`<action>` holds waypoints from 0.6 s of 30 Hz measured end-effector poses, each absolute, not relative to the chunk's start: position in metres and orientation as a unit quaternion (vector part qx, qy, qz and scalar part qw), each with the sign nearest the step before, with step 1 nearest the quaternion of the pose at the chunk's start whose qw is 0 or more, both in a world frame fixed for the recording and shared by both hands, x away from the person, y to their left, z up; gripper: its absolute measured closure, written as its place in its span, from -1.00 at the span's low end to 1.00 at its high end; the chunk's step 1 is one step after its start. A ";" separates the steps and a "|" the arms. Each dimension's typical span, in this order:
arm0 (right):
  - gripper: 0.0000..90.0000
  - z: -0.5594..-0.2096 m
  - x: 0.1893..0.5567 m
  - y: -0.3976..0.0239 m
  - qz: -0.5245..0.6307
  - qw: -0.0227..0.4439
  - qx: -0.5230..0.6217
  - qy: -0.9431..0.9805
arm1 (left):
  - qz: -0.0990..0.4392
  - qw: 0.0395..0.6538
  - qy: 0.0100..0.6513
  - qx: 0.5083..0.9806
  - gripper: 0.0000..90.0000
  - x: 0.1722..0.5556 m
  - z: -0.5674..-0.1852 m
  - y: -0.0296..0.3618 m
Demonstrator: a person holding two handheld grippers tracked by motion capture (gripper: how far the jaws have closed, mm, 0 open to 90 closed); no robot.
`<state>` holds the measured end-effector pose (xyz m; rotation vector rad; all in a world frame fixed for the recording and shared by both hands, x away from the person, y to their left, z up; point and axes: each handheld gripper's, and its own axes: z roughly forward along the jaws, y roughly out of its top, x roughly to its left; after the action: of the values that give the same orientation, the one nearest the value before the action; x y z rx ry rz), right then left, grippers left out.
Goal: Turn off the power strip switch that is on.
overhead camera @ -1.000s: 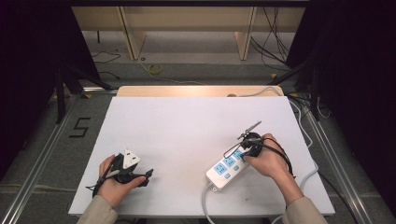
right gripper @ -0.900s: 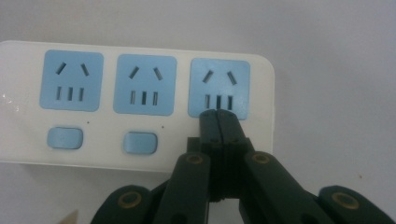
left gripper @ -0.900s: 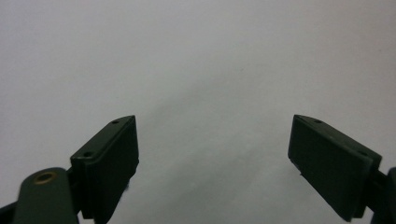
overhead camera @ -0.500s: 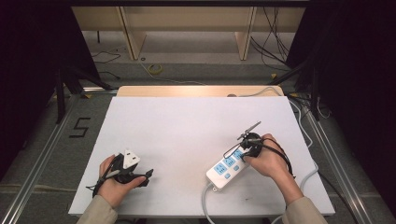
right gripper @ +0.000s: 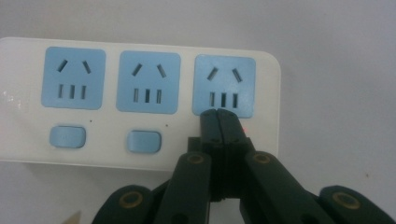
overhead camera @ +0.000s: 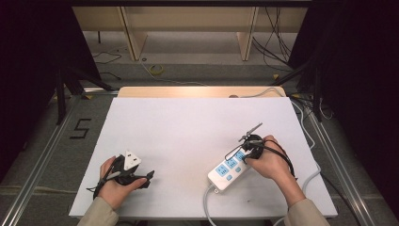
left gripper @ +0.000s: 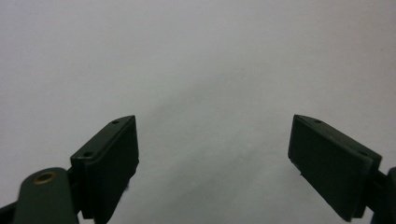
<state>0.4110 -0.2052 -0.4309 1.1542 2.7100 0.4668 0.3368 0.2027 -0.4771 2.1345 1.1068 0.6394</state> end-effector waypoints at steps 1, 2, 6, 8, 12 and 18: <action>1.00 -0.431 0.411 -0.205 0.156 0.080 0.386 0.906 | 0.243 0.322 0.423 0.811 -0.65 0.337 -0.477 0.202; 1.00 -0.431 0.411 -0.205 0.155 0.080 0.386 0.906 | 0.243 0.322 0.423 0.811 -0.65 0.337 -0.477 0.203; 1.00 -0.431 0.410 -0.204 0.155 0.081 0.388 0.905 | 0.243 0.322 0.423 0.811 -0.65 0.337 -0.477 0.203; 1.00 -0.431 0.410 -0.204 0.154 0.082 0.387 0.905 | 0.243 0.323 0.423 0.811 -0.65 0.337 -0.477 0.202; 1.00 -0.431 0.410 -0.204 0.152 0.083 0.388 0.905 | 0.244 0.323 0.423 0.811 -0.65 0.336 -0.477 0.202; 1.00 -0.431 0.410 -0.204 0.154 0.082 0.392 0.903 | 0.243 0.321 0.422 0.812 -0.65 0.336 -0.477 0.202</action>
<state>0.4099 -0.2042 -0.4312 1.1700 2.6980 0.4605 0.3363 0.2023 -0.4769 2.1338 1.1086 0.6397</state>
